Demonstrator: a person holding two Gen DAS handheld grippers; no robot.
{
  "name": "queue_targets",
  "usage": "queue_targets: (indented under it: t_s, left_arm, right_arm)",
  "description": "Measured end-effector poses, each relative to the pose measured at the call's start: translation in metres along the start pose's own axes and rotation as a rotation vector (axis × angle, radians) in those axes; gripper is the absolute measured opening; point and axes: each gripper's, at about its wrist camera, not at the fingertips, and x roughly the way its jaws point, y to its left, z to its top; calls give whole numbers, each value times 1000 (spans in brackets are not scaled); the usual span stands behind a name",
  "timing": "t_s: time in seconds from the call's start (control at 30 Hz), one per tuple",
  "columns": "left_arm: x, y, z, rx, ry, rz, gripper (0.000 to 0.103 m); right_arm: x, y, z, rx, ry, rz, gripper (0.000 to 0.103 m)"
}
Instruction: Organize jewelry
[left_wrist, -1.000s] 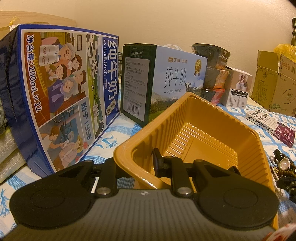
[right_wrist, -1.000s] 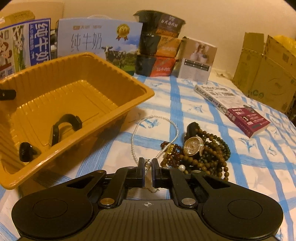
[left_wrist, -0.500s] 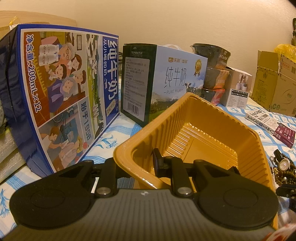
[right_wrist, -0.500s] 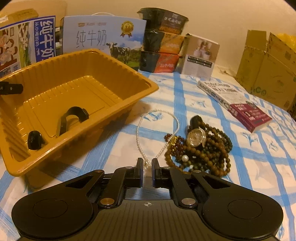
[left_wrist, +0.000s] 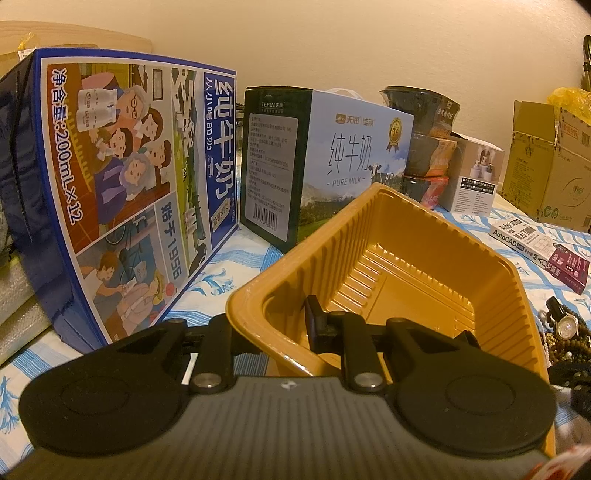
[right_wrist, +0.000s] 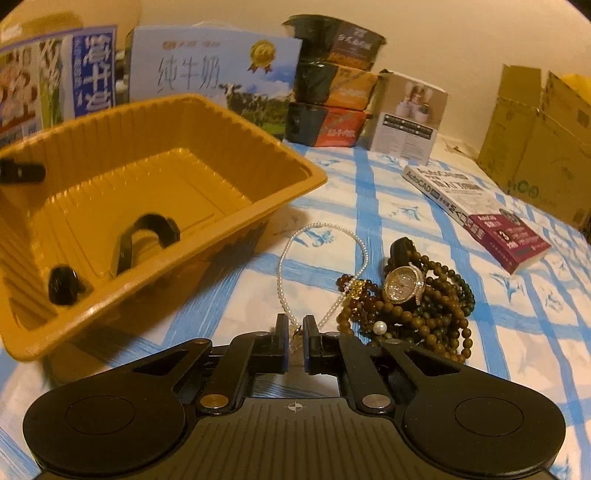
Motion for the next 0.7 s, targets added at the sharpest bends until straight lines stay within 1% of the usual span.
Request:
queue_targets:
  t_s: [0.13, 0.2, 0.27, 0.4, 0.43, 0.53, 0.7]
  left_arm:
    - [0, 0, 0, 2, -1, 0, 19]
    - [0, 0, 0, 2, 0, 0, 19]
    - [0, 0, 0, 2, 0, 0, 19]
    - [-2, -1, 1, 10, -2, -1, 19]
    - [-2, -1, 1, 12, -1, -1, 18]
    - [-2, -1, 2, 16, 0, -4, 18]
    - [-3, -1, 2, 19, -2, -6, 18]
  right_arm:
    - [-18, -6, 7, 77, -42, 18, 7]
    - [-30, -8, 16, 119, -75, 44, 7]
    - [-42, -8, 26, 160, -112, 92, 7]
    - [-55, 9, 50, 191, -157, 230, 7]
    - [-55, 16, 54, 192, -158, 269, 7]
    - [-49, 39, 64, 178, -140, 345, 7]
    - [-25, 71, 62, 168, -69, 382, 7]
